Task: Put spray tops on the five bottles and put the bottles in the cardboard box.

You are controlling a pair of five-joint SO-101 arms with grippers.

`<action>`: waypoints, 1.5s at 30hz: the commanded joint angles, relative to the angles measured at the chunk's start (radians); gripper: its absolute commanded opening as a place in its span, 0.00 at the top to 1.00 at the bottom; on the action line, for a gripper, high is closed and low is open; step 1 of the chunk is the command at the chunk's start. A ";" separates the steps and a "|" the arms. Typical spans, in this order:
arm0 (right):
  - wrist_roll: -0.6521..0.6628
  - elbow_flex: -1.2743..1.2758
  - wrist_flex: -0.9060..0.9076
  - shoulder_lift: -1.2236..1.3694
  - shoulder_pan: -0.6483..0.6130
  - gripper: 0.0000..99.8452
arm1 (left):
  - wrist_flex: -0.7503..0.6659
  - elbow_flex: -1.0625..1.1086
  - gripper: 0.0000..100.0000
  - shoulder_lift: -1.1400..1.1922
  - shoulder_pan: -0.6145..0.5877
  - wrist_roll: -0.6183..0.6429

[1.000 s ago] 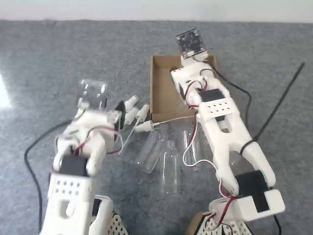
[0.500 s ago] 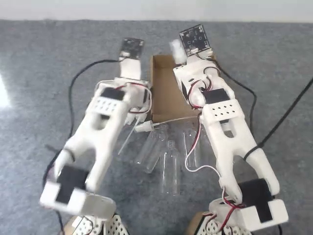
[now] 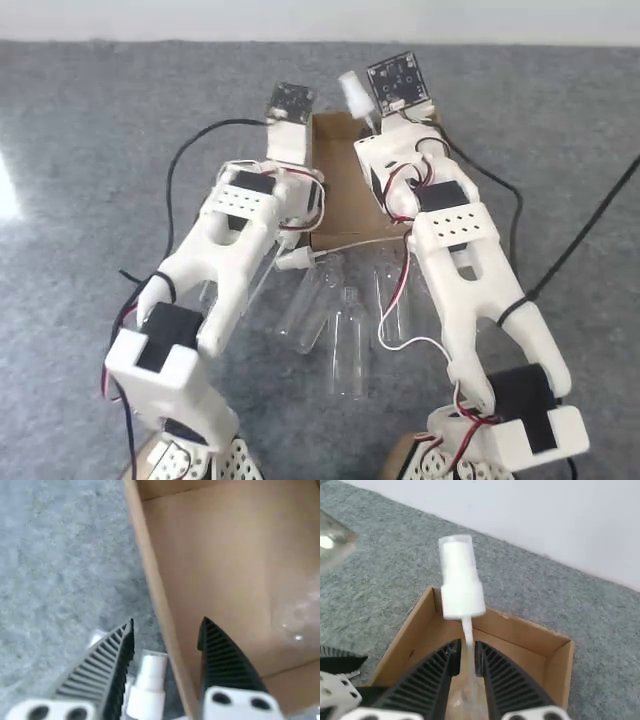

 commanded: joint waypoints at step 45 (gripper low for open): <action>0.014 0.052 0.008 -0.071 0.251 0.99 | 0.473 -0.380 0.76 0.014 0.020 0.002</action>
